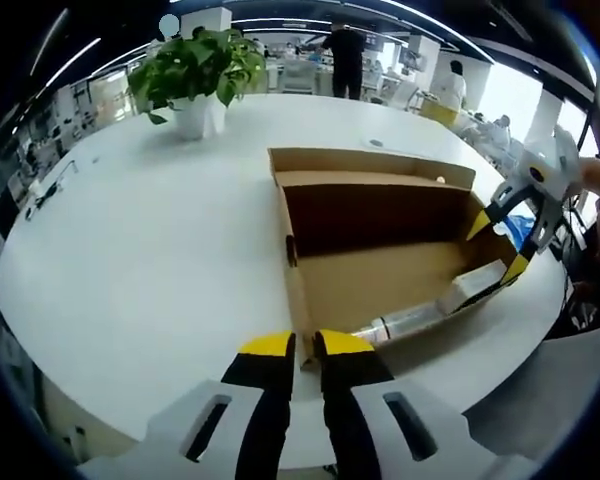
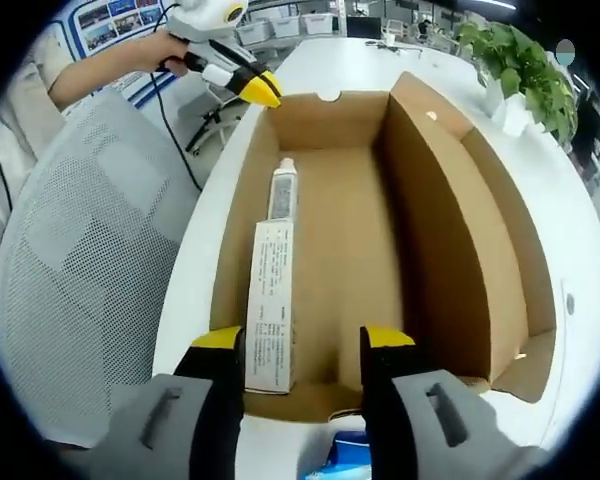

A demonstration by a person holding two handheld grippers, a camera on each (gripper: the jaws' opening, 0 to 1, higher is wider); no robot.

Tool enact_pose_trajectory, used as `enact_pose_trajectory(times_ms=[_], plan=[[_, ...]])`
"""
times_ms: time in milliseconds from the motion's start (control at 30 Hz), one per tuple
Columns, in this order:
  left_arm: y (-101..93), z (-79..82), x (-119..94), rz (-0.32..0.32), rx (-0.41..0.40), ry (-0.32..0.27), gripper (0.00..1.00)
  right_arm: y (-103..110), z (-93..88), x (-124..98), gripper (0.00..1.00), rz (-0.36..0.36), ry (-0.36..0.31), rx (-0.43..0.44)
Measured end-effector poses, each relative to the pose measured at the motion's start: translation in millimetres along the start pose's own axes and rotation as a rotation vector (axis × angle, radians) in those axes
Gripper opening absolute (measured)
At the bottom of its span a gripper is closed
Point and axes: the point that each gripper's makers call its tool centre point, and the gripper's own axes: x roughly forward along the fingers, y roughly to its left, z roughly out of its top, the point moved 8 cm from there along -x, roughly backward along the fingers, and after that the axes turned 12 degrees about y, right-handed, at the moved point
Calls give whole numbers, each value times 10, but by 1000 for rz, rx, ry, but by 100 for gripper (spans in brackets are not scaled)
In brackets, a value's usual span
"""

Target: Operate the shoe box by opening the lid, removing the specified soft item, and placing it in the target area until the item is outside and the box remains undamaged.

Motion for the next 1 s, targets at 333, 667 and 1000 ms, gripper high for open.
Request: enact_pose_trajectory(times_ms=[333, 667, 1000], plan=[[-12, -3, 6, -2, -6, -1, 5, 37, 16, 42, 19, -19, 13, 0], [-8, -7, 13, -10, -19, -2, 5, 96, 12, 87, 17, 7, 23, 10], [7, 1, 19, -19, -33, 0, 5, 87, 37, 29, 16, 18, -20, 87]])
